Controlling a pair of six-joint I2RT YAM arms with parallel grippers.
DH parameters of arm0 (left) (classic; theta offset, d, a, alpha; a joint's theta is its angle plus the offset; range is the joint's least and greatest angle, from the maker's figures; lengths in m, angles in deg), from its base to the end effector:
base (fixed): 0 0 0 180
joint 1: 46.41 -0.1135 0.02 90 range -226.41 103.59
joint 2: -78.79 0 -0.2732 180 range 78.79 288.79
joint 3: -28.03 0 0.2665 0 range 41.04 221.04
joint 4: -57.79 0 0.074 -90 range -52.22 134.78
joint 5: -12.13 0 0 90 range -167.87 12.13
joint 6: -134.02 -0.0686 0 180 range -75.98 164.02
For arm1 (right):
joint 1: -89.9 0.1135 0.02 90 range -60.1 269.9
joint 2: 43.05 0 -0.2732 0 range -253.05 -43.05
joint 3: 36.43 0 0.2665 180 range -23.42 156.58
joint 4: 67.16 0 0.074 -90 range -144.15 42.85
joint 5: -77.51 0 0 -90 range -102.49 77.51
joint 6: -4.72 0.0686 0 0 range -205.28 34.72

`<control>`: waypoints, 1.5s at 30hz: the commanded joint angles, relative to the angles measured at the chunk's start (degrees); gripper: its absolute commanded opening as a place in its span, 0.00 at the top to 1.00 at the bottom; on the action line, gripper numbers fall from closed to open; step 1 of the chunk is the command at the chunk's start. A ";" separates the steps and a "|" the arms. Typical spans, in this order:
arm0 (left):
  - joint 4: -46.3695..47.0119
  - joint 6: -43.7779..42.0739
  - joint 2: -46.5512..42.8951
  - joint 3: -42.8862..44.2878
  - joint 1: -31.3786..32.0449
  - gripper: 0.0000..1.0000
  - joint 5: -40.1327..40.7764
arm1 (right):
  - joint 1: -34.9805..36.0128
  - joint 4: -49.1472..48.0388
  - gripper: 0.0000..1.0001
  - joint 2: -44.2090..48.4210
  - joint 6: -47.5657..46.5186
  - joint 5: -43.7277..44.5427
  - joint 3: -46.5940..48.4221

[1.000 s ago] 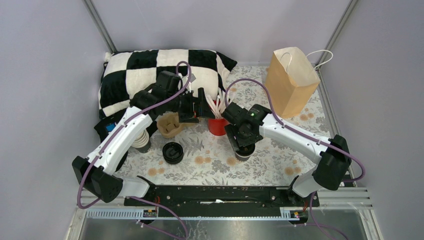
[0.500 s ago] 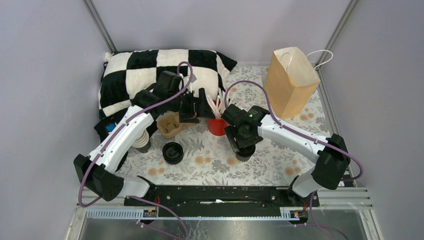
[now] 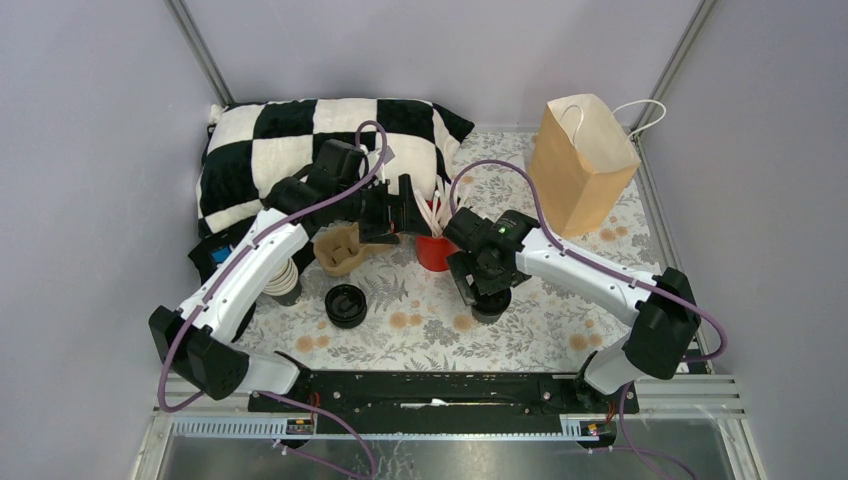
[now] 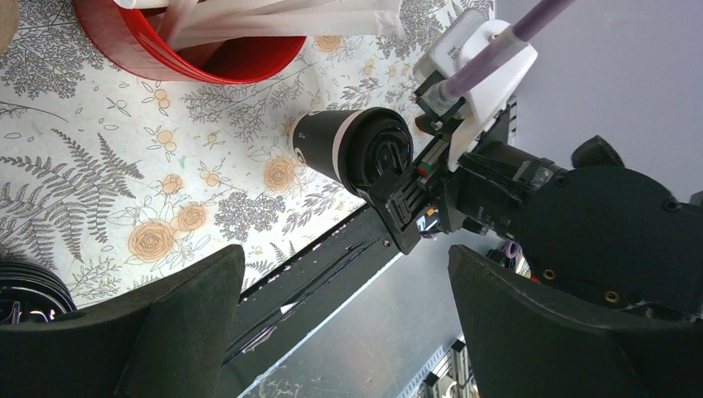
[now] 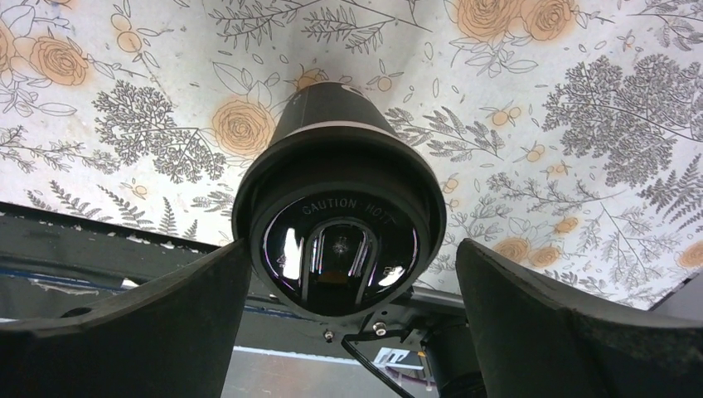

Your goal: Pack the takeout coffee

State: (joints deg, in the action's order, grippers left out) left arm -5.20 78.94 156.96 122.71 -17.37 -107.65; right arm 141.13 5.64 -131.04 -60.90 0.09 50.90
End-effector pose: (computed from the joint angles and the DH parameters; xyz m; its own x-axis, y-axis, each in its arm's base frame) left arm 0.2558 -0.1810 0.3598 -0.9322 -0.0507 -0.3585 0.2277 0.6876 -0.6895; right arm 0.2102 0.2378 0.2483 -0.8448 -0.4085 -0.3455 -0.4099 0.9092 -0.0727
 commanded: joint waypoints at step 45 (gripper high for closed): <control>33.97 22.70 11.48 -21.16 19.61 0.64 5.44 | -43.62 -22.58 0.50 25.86 -1.78 -51.55 -31.65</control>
State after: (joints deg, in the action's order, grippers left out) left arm 25.60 101.50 167.93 100.57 1.89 -102.82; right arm 97.72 -14.36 -104.77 -62.99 -48.26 20.00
